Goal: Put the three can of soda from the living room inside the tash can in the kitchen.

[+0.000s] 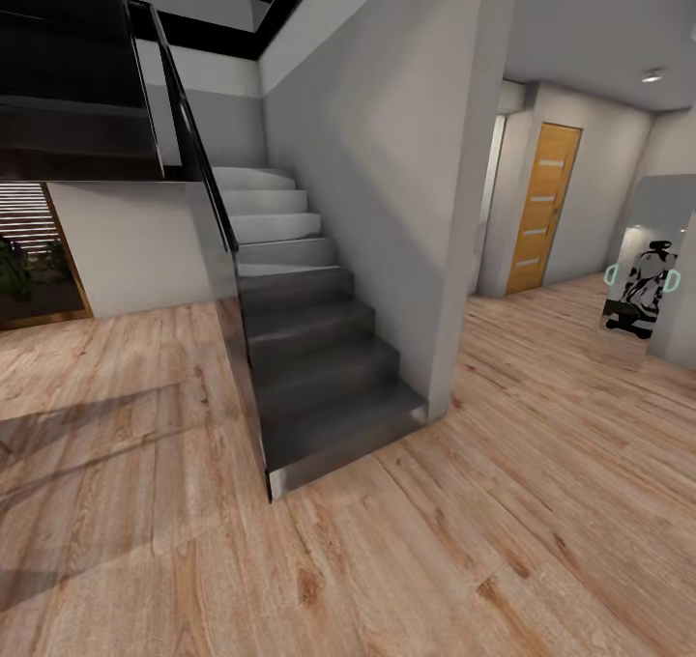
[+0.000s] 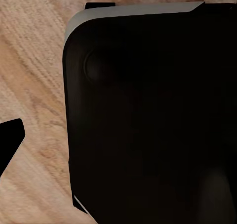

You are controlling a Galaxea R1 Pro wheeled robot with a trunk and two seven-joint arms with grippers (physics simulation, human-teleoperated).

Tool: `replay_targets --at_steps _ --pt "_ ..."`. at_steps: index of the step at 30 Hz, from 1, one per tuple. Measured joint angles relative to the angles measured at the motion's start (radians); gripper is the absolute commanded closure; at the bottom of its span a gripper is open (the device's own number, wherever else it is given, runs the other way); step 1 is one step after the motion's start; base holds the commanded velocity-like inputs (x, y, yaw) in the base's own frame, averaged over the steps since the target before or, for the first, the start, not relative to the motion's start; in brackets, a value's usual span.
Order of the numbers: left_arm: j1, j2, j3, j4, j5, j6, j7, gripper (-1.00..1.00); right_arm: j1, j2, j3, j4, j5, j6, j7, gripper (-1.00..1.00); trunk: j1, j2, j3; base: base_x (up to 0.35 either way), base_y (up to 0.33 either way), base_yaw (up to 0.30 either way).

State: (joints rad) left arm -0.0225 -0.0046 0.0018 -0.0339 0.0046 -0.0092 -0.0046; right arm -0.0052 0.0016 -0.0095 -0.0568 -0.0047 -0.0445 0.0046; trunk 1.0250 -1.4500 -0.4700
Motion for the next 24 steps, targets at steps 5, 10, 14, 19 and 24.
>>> replay_targets --at_steps 5,10,14,19,24 --pt "-0.002 -0.004 -0.002 -0.011 -0.004 -0.011 -0.004 -1.00 -0.011 0.005 -0.006 -0.007 0.000 -0.008 -0.002 -1.00 0.000 0.000 0.000 0.000 0.000 0.000" --pt "-0.006 -0.009 -0.004 -0.039 -0.007 -0.039 -0.011 -1.00 -0.027 0.016 -0.027 -0.032 0.000 -0.036 -0.003 -1.00 0.000 0.000 0.000 0.000 0.000 0.000" --pt "-0.007 -0.010 -0.003 -0.094 -0.007 -0.344 -0.012 -1.00 -0.031 0.019 -0.030 -0.037 0.000 -0.234 -0.003 -1.00 0.000 0.000 0.000 0.000 0.000 0.000" --pt "-0.007 -0.010 -0.003 -0.099 -0.006 -0.384 -0.012 -1.00 -0.031 0.020 -0.031 -0.038 0.000 -0.253 -0.003 -1.00 0.000 0.000 0.000 0.000 0.000 0.000" --pt "-0.007 -0.009 -0.003 -0.104 -0.007 -0.389 -0.012 -1.00 -0.032 0.020 -0.028 -0.040 0.001 -0.259 -0.002 -1.00 0.000 0.000 0.000 0.000 0.000 0.000"
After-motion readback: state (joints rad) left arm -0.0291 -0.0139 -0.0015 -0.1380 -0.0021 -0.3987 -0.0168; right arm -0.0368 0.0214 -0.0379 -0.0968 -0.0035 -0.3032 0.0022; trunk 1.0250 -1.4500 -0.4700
